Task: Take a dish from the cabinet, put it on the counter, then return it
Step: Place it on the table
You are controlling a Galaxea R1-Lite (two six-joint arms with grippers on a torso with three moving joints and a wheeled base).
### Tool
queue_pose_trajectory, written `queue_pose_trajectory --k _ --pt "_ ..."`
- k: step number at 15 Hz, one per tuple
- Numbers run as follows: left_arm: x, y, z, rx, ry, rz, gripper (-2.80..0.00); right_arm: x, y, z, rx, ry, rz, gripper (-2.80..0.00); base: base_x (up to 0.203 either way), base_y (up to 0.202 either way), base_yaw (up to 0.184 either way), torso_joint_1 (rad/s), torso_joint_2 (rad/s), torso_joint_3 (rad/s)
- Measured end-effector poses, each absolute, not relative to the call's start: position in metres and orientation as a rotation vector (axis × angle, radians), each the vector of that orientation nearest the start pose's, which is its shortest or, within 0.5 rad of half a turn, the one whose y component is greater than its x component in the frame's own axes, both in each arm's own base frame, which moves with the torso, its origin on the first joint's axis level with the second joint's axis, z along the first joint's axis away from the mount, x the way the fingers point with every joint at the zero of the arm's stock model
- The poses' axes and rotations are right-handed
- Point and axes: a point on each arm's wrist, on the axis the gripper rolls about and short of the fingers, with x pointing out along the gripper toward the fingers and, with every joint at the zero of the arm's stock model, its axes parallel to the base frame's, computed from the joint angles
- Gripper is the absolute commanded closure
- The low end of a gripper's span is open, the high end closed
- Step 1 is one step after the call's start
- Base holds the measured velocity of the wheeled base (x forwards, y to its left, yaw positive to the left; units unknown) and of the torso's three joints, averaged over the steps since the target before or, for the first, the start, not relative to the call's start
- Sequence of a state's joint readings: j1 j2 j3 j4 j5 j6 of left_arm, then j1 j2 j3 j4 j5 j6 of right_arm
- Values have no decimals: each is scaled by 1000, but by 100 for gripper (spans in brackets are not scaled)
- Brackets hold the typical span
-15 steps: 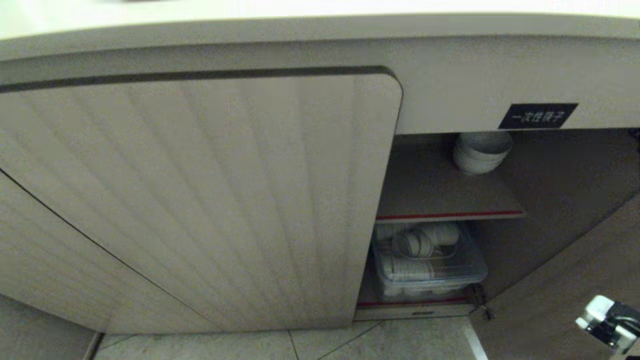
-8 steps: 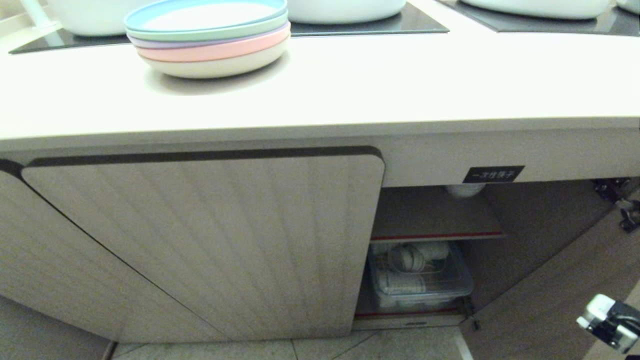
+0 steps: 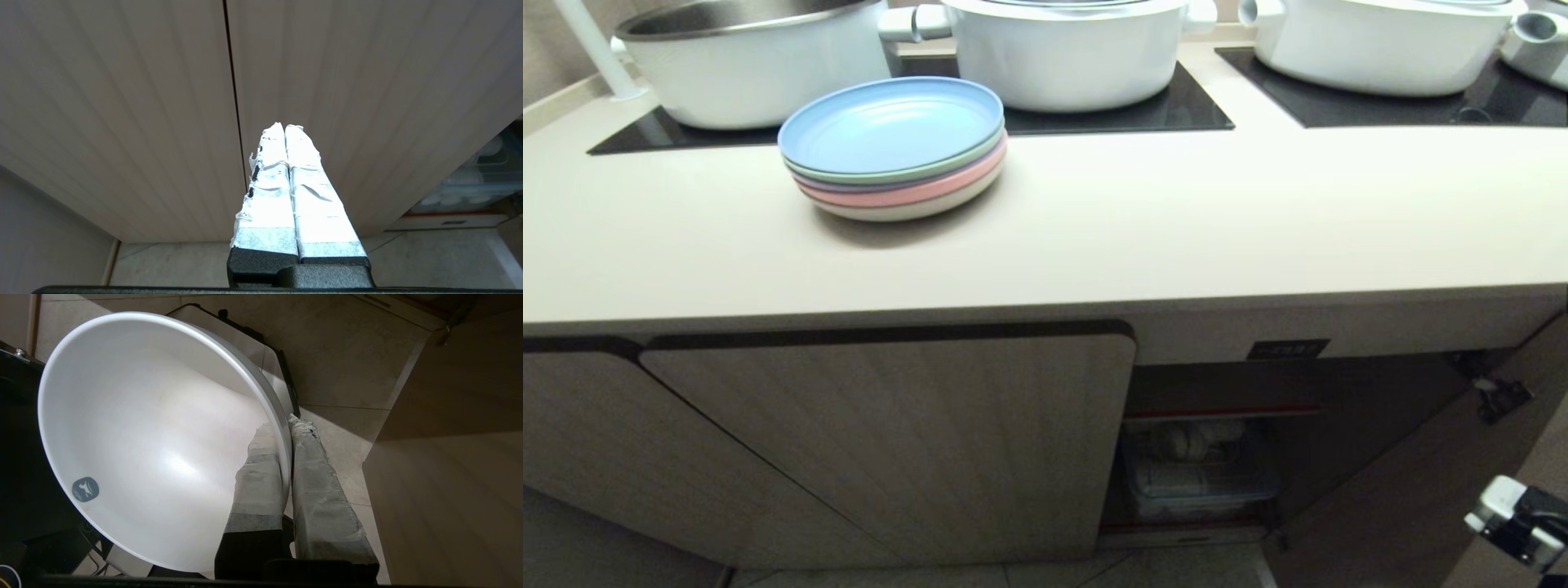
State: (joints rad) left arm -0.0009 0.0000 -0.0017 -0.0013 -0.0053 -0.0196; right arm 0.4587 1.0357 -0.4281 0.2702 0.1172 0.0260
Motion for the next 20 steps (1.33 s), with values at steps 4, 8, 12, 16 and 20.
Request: queue_pose_trajectory --k 4,8,12,16,20 --pt "-23 0 76 -20 -3 -6 0 87 47 141 -130 885 536 0 0 0 0 237 -516 -284" --pt "-23 0 76 -20 -3 -6 0 86 47 141 -131 882 541 0 0 0 0 257 -552 -296" --pt "-23 0 76 -20 -3 -6 0 86 47 141 -131 881 542 0 0 0 0 275 -592 -315" --pt "-23 0 76 -19 -3 -6 0 86 48 142 -129 880 543 0 0 0 0 250 -516 -268" --pt "-23 0 76 -20 -3 -7 0 86 48 142 -129 880 543 0 0 0 0 173 -346 -181"
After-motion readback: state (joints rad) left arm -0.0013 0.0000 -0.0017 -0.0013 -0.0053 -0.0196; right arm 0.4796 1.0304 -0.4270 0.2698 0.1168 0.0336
